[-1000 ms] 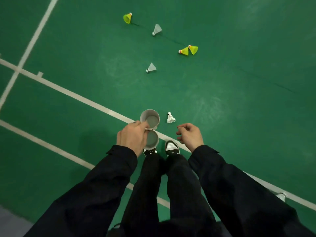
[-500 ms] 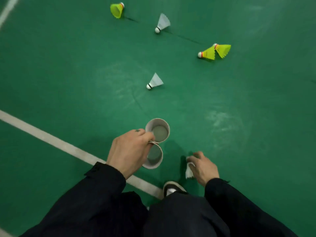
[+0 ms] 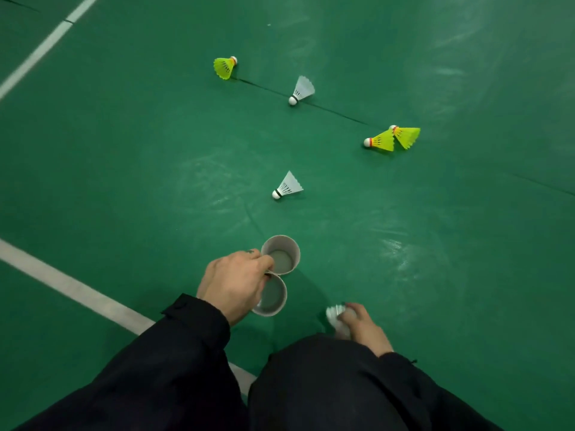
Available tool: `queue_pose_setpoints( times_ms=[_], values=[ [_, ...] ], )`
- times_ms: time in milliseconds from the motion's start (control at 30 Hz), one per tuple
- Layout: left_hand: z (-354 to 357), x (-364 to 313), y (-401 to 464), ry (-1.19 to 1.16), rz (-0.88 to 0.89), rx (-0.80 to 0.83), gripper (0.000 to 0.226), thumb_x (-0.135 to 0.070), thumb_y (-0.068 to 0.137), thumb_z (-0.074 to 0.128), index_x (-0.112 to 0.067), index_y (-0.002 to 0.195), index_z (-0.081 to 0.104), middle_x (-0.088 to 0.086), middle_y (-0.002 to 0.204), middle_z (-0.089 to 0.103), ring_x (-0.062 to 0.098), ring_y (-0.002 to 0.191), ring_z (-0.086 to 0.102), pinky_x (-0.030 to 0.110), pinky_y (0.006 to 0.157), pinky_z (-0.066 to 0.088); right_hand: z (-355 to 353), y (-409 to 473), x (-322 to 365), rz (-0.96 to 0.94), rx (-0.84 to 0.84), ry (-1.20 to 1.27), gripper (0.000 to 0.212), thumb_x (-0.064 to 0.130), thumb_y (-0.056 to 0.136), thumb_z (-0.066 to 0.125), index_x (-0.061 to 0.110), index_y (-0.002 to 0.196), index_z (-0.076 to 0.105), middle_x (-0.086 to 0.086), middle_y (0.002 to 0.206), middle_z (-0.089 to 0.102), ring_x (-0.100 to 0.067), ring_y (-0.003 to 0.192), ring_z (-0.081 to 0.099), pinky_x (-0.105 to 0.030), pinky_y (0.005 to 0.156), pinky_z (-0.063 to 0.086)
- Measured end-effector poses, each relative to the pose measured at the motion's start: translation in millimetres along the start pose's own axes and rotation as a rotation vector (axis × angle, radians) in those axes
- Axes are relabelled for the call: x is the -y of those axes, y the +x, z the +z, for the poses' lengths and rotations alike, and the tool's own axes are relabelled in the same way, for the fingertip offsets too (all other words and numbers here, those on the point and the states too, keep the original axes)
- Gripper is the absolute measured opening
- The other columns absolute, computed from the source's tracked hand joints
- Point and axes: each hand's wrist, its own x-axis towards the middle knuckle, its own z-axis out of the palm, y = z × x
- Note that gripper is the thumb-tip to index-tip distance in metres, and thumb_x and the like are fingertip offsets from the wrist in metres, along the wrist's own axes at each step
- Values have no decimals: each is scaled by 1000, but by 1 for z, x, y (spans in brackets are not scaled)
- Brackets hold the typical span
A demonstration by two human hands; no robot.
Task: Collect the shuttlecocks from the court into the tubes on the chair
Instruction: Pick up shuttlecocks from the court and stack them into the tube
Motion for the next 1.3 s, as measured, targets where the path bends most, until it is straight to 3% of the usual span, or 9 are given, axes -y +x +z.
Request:
queue_pose_setpoints(
  times_ms=[133,333,467,667,867,1000,1100,1167,1300],
  values=[
    [3,1,4,62,14,-16,11,-30,102,58,-30,113,62,-10,93,61,11,81,60,32,78,56,-63,7,63,-162,-530,457,20,33,92,70,13,91,73,3,158,39,-1,132,49,-19,108,42],
    [-28,-18,-1,84,66,-126,14,-24,92,70,-27,105,65,-7,88,66,21,81,67,38,68,54,-143,0,149,-766,-505,-320,21,33,101,56,19,104,72,-13,166,27,-36,142,44,-46,110,44],
    [-47,-20,0,58,102,-261,16,-20,97,62,-26,112,61,-5,86,61,22,78,63,36,65,47,-168,-4,165,-672,-428,-620,37,36,94,42,30,119,68,-11,167,24,-38,153,25,-55,121,29],
    [-25,-7,23,-46,69,-258,46,-13,75,87,-25,105,55,-8,71,55,18,57,53,35,55,56,-182,29,181,-548,-257,-753,43,42,97,32,33,122,65,-8,171,1,-34,157,4,-55,124,17],
    [11,24,40,-107,-102,-186,42,-10,78,80,-25,111,58,-6,89,59,19,74,61,36,65,55,-156,79,175,-663,-316,-346,39,43,92,56,31,129,62,0,157,42,-23,133,49,-39,111,42],
    [36,42,53,-153,-155,-155,37,-9,90,68,-26,122,58,-5,107,59,15,86,60,37,85,59,-147,136,172,-335,-368,78,34,33,100,55,25,133,55,6,133,55,-5,100,60,-39,94,54],
    [54,51,61,-232,-220,-183,39,-9,86,74,-24,117,57,-3,107,58,11,72,52,31,74,61,-138,197,167,-138,-298,130,46,32,101,55,17,144,48,-4,145,50,-5,92,61,-40,102,50],
    [63,56,65,-274,-237,-231,47,-11,76,85,-23,111,56,-2,101,60,8,62,44,23,62,58,-127,235,159,-71,-251,179,54,31,99,59,13,148,44,-10,150,46,-20,118,60,-40,112,42],
    [72,65,60,-306,-265,-311,54,-3,70,86,-19,105,48,0,93,58,8,55,39,22,51,55,-111,273,152,38,-186,233,26,35,94,63,17,112,65,-8,121,71,-24,103,66,-46,96,54]
  ],
)
